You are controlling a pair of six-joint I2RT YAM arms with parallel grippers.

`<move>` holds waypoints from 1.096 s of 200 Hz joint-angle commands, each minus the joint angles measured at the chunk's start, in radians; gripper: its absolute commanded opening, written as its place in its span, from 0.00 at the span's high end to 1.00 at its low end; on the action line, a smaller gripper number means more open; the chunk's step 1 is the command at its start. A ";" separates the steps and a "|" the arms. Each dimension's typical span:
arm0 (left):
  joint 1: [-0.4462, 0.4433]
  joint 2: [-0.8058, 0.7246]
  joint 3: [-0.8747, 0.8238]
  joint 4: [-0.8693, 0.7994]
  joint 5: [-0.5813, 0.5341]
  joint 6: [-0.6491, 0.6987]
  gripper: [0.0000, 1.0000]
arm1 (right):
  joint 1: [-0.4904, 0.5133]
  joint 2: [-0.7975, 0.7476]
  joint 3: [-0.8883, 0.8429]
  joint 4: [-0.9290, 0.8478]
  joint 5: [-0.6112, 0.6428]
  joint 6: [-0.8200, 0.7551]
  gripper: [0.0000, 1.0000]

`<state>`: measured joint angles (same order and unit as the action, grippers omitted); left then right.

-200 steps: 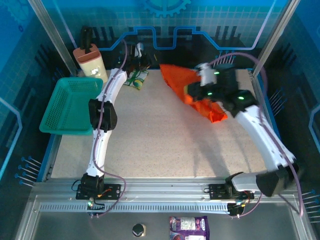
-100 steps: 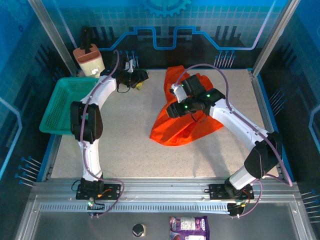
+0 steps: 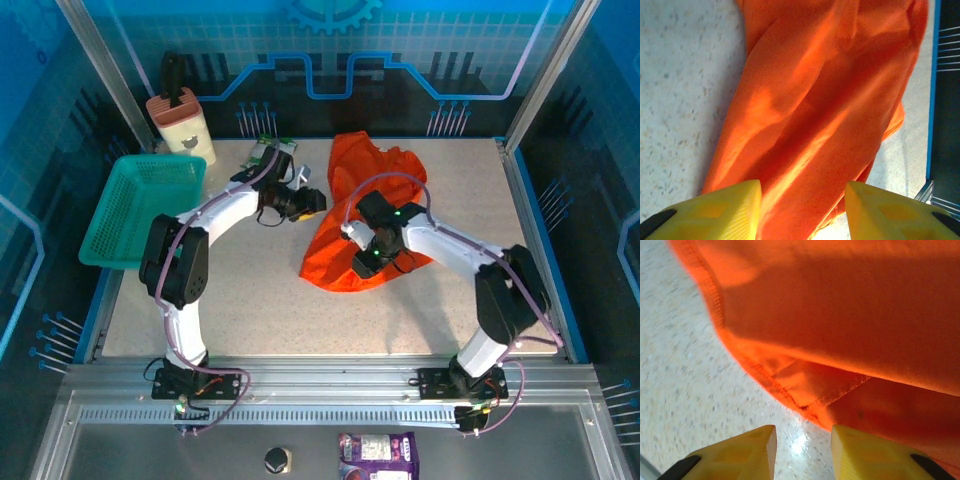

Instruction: Fold the inside-out t-shirt

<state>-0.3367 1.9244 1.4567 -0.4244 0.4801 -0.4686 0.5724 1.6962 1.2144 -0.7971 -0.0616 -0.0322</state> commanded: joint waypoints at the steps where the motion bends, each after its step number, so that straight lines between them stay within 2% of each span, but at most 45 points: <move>1: 0.005 -0.075 -0.041 0.008 -0.025 0.002 0.52 | -0.012 0.092 0.072 -0.038 0.042 0.274 0.65; 24: 0.005 -0.097 -0.066 0.008 -0.036 0.001 0.52 | 0.004 0.118 0.064 -0.066 0.068 0.438 0.68; 35: 0.005 -0.106 -0.075 0.008 -0.040 0.001 0.52 | 0.009 0.107 0.042 -0.062 0.085 0.511 0.64; 68: 0.005 -0.111 -0.096 0.015 -0.043 0.000 0.52 | 0.021 0.107 0.002 -0.023 0.095 0.582 0.62; 103: 0.005 -0.109 -0.099 0.014 -0.038 -0.008 0.52 | 0.031 0.119 0.008 -0.005 0.088 0.597 0.71; 137: 0.000 -0.147 -0.121 0.040 -0.052 -0.004 0.52 | 0.044 0.059 0.033 -0.024 0.117 0.604 1.00; 185: -0.057 -0.244 -0.190 0.152 -0.086 0.094 0.53 | 0.034 -0.066 0.123 -0.083 0.128 0.597 1.00; 219: -0.140 -0.330 -0.265 0.254 -0.138 0.253 0.48 | -0.022 -0.109 0.208 -0.098 0.065 0.600 1.00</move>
<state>-0.4156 1.6688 1.2430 -0.2756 0.3870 -0.3668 0.5934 1.6253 1.3567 -0.8505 0.0452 0.5514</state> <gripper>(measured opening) 0.507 0.063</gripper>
